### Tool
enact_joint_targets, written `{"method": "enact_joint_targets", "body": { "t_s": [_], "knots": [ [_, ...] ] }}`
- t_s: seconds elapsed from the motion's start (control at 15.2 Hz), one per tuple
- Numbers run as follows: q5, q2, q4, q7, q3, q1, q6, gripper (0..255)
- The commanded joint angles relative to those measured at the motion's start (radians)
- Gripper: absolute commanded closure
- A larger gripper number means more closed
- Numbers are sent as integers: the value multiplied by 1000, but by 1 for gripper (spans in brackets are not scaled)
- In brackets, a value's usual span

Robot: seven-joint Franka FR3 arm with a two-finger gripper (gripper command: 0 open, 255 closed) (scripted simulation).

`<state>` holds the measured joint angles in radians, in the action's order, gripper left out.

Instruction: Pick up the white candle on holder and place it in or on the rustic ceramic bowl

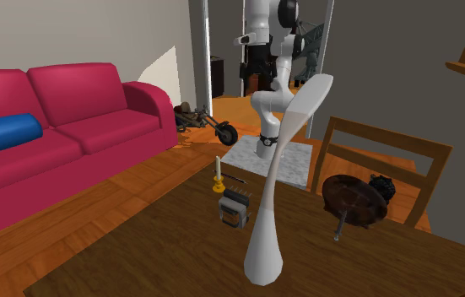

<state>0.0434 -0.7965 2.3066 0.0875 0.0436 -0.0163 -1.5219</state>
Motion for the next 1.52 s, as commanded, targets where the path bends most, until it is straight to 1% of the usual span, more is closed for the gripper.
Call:
{"method": "enact_joint_targets", "body": {
  "t_s": [0.0,0.33,0.73,1.12,1.45],
  "knots": [
    [0,0,0,0,0,0,0,0],
    [-23,174,-25,-49,26,2,-114,0],
    [-39,400,-98,-103,54,4,-228,0],
    [-42,638,-216,-156,76,4,-307,0],
    [-37,841,-349,-197,86,-1,-344,0]
  ]
}}
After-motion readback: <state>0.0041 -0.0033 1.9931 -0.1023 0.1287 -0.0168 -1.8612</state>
